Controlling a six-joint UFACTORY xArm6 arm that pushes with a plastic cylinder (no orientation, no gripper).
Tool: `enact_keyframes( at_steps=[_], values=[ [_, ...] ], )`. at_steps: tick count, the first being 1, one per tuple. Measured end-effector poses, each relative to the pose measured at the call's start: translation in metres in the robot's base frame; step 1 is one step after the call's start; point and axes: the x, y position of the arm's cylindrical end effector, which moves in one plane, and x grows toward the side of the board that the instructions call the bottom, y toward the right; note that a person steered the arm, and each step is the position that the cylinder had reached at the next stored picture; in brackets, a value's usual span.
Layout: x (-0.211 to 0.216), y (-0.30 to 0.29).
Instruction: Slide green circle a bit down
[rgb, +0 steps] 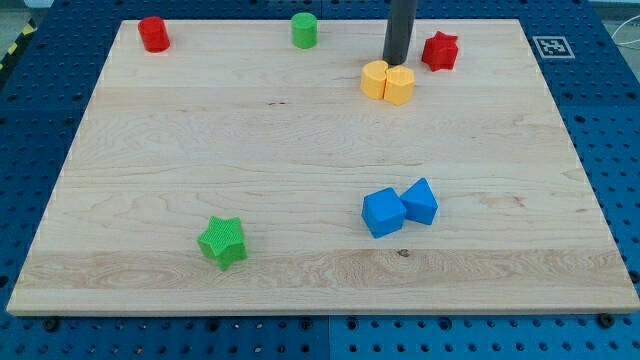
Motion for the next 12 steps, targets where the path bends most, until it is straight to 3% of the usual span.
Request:
enact_keyframes(
  at_steps=[4, 12],
  values=[
    [-0.066, -0.055],
    [-0.079, -0.138]
  ],
)
